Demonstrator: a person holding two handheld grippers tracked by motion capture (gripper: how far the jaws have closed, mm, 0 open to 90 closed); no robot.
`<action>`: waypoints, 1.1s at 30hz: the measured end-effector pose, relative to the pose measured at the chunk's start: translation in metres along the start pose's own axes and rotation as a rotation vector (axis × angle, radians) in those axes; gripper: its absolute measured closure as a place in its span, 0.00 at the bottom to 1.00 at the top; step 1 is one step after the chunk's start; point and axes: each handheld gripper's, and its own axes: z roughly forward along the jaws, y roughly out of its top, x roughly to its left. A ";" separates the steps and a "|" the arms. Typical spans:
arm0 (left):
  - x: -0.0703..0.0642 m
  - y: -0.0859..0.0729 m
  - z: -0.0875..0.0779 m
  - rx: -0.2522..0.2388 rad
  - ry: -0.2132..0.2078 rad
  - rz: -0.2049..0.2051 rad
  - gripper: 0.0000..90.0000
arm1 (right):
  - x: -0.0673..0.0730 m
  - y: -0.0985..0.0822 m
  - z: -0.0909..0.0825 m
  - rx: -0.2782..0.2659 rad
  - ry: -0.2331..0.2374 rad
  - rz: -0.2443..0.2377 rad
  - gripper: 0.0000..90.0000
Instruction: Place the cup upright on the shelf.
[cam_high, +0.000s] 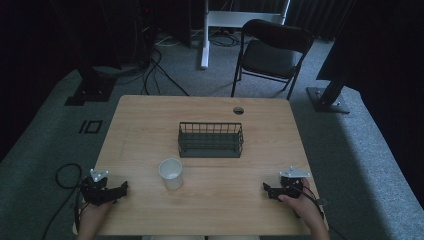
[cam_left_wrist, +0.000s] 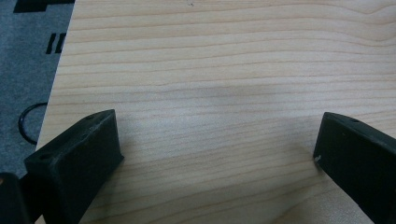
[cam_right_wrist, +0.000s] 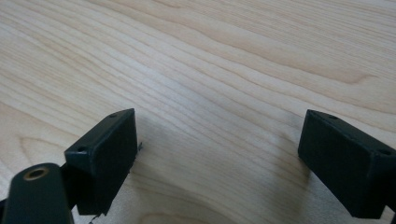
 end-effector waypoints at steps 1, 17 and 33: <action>0.000 0.000 0.000 0.000 0.000 0.000 0.01 | 0.000 0.000 0.000 0.000 0.000 0.000 0.13; 0.001 0.000 0.000 0.001 -0.005 0.006 0.01 | 0.000 0.000 0.000 -0.001 0.001 -0.002 0.13; 0.001 0.000 0.000 0.001 -0.005 0.006 0.01 | 0.000 0.000 -0.001 0.004 0.002 -0.002 0.13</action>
